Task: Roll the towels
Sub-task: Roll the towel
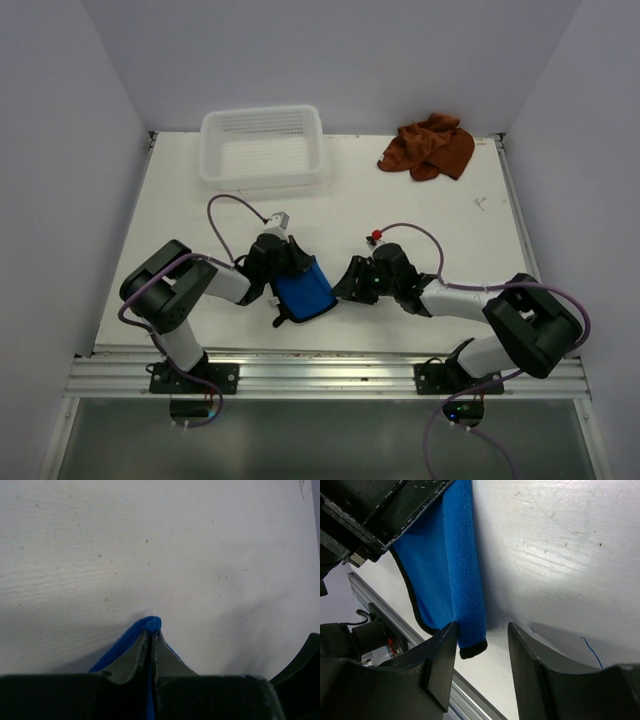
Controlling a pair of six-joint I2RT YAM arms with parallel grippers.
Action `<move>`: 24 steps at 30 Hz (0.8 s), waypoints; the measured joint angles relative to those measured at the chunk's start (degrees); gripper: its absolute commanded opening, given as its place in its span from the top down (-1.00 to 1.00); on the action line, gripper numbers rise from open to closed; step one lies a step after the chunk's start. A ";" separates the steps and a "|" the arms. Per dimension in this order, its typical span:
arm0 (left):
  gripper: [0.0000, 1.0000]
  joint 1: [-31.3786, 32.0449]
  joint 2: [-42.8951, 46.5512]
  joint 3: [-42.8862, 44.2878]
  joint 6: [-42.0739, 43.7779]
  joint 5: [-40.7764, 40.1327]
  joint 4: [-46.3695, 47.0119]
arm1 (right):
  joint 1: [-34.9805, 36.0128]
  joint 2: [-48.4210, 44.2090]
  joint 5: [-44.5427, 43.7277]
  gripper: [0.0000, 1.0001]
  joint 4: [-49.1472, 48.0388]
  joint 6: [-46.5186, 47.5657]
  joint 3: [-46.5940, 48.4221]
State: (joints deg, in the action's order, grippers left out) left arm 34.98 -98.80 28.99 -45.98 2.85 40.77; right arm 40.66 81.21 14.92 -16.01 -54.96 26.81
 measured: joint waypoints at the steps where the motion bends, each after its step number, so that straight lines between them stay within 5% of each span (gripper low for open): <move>1: 1.00 0.00 0.07 -0.02 0.00 -0.07 -0.07 | -0.15 0.00 -0.04 0.02 -0.07 -0.17 -0.09; 24: 1.00 -0.04 0.48 -0.31 0.02 -0.33 -0.37 | -0.63 5.68 0.87 0.22 -5.64 -2.54 -0.68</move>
State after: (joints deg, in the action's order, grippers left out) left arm 34.94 -98.32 28.69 -45.95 2.52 40.40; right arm 40.03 86.89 15.79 -21.65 -57.49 26.13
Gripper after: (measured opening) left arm 0.046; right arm 0.402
